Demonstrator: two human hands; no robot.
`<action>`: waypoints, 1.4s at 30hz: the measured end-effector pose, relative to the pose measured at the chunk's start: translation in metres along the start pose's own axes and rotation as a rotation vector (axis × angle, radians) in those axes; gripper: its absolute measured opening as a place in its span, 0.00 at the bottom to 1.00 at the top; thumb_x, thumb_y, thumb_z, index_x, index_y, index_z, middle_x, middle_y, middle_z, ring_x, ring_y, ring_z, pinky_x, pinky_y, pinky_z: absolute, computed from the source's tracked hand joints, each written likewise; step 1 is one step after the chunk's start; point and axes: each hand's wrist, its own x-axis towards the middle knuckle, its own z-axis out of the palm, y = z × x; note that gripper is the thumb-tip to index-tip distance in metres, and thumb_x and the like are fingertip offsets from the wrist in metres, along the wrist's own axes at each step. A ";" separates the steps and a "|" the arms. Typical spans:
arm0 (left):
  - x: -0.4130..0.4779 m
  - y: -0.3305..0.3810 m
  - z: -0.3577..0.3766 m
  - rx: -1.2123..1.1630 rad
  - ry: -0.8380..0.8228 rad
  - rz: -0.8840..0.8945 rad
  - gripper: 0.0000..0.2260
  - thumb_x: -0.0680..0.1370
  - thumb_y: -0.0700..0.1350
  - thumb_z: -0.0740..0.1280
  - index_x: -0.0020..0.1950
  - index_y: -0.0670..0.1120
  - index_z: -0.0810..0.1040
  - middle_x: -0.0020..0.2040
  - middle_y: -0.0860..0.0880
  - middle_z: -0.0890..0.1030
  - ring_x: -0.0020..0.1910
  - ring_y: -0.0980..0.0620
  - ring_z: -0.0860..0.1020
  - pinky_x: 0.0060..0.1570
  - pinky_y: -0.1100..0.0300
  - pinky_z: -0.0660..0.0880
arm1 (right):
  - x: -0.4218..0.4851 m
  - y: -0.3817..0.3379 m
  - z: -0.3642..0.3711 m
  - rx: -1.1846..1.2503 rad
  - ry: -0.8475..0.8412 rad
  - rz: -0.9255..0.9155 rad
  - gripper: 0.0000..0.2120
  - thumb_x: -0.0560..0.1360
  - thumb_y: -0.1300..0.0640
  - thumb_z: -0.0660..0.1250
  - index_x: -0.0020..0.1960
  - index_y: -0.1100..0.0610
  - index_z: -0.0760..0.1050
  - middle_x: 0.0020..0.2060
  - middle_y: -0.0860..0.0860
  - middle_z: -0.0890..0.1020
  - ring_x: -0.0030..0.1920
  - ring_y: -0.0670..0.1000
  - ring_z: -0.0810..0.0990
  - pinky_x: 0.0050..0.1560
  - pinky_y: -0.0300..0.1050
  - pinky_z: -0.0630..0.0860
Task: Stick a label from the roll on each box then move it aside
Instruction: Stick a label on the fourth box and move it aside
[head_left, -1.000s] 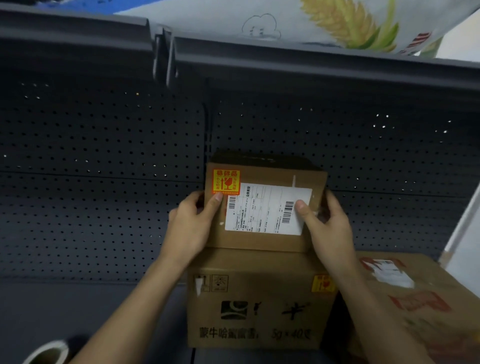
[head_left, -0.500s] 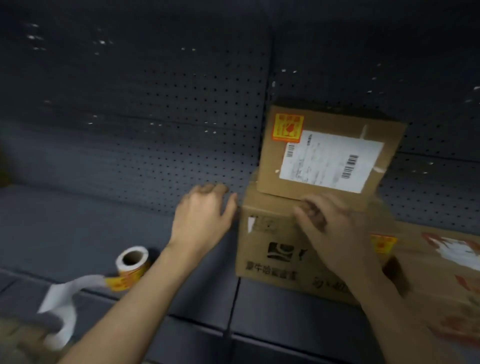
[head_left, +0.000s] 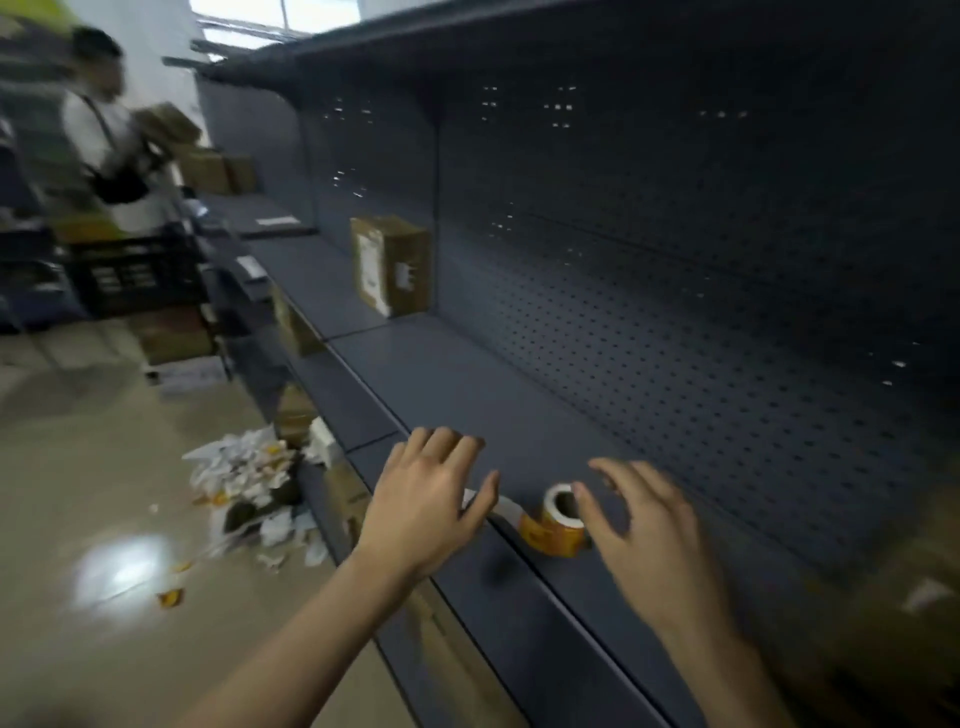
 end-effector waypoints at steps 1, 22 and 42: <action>-0.003 -0.021 -0.004 0.010 0.001 -0.034 0.21 0.80 0.59 0.57 0.59 0.46 0.79 0.50 0.47 0.80 0.51 0.43 0.78 0.48 0.50 0.76 | 0.010 -0.012 0.015 -0.003 -0.016 -0.023 0.20 0.76 0.41 0.64 0.62 0.51 0.79 0.54 0.47 0.81 0.54 0.52 0.80 0.47 0.45 0.76; -0.045 -0.378 -0.043 -0.049 0.120 -0.746 0.18 0.79 0.62 0.56 0.59 0.53 0.77 0.51 0.55 0.79 0.55 0.50 0.76 0.46 0.53 0.76 | 0.197 -0.262 0.286 0.056 -0.358 -0.371 0.21 0.81 0.43 0.60 0.70 0.49 0.73 0.60 0.46 0.79 0.61 0.49 0.75 0.61 0.47 0.73; 0.135 -0.577 0.004 0.033 0.056 -0.763 0.18 0.81 0.59 0.58 0.65 0.53 0.75 0.59 0.55 0.79 0.60 0.53 0.75 0.52 0.58 0.72 | 0.429 -0.341 0.463 0.168 -0.371 -0.413 0.17 0.80 0.48 0.64 0.65 0.53 0.76 0.53 0.49 0.80 0.55 0.51 0.77 0.55 0.48 0.75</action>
